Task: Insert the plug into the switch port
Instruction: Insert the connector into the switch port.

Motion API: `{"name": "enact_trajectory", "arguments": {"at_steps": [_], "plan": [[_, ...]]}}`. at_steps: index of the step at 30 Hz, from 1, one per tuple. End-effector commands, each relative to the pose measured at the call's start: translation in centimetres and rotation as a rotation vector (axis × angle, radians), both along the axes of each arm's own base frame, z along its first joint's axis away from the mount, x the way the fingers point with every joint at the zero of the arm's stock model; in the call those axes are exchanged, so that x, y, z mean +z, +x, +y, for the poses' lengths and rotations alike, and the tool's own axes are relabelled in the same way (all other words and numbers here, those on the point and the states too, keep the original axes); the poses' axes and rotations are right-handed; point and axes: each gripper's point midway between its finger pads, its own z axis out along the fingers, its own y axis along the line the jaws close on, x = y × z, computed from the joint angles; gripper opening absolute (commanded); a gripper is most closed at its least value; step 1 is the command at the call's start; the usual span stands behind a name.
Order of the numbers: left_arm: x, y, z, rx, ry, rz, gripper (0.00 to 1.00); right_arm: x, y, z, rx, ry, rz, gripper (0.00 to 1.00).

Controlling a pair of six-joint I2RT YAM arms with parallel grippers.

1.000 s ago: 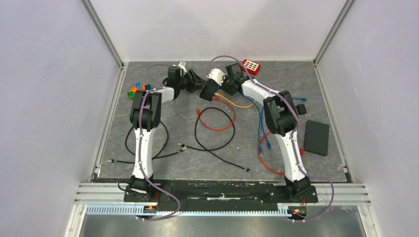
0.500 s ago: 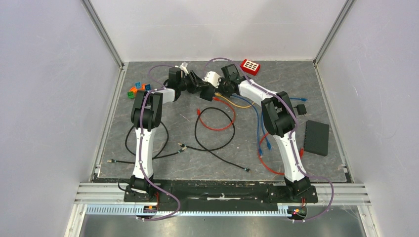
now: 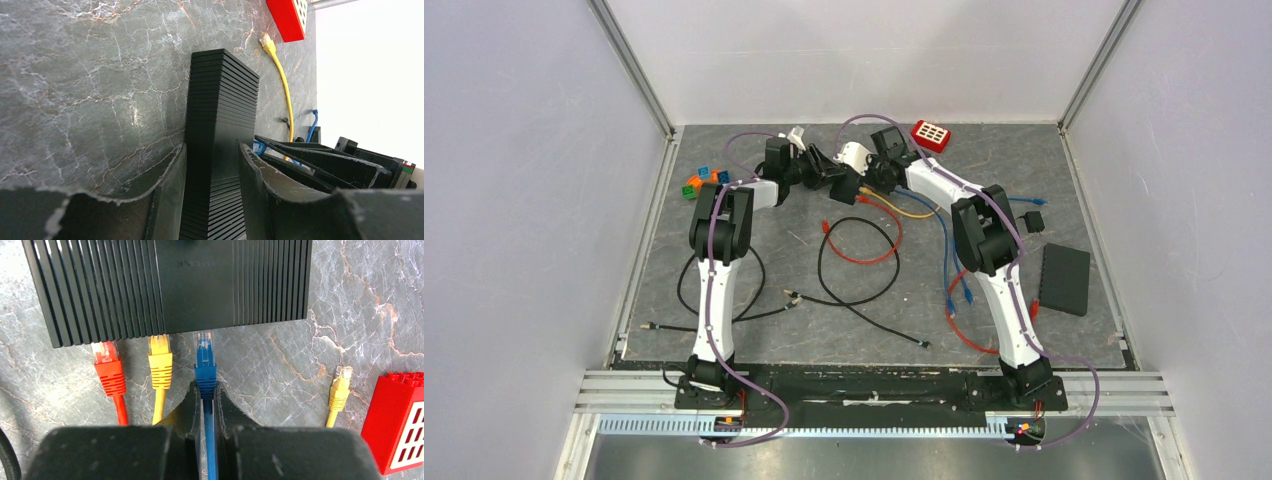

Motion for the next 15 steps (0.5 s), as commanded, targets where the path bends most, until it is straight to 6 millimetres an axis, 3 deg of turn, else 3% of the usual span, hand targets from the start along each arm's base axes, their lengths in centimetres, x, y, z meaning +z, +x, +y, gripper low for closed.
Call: {"name": "enact_trajectory", "arguments": {"at_steps": [1,9,15], "plan": [[0.2,-1.4,-2.1,-0.062,-0.04,0.022,0.48,0.1,1.2,0.7,0.005,0.016,-0.023,0.0],[0.4,-1.4,-2.4,-0.068,-0.04,0.015,0.47,-0.9,0.9,-0.3,-0.018,0.01,0.018,0.0],[0.9,-1.6,-3.2,-0.085,-0.046,0.006,0.47,-0.7,0.3,0.1,0.005,0.038,0.048,0.0]]}}
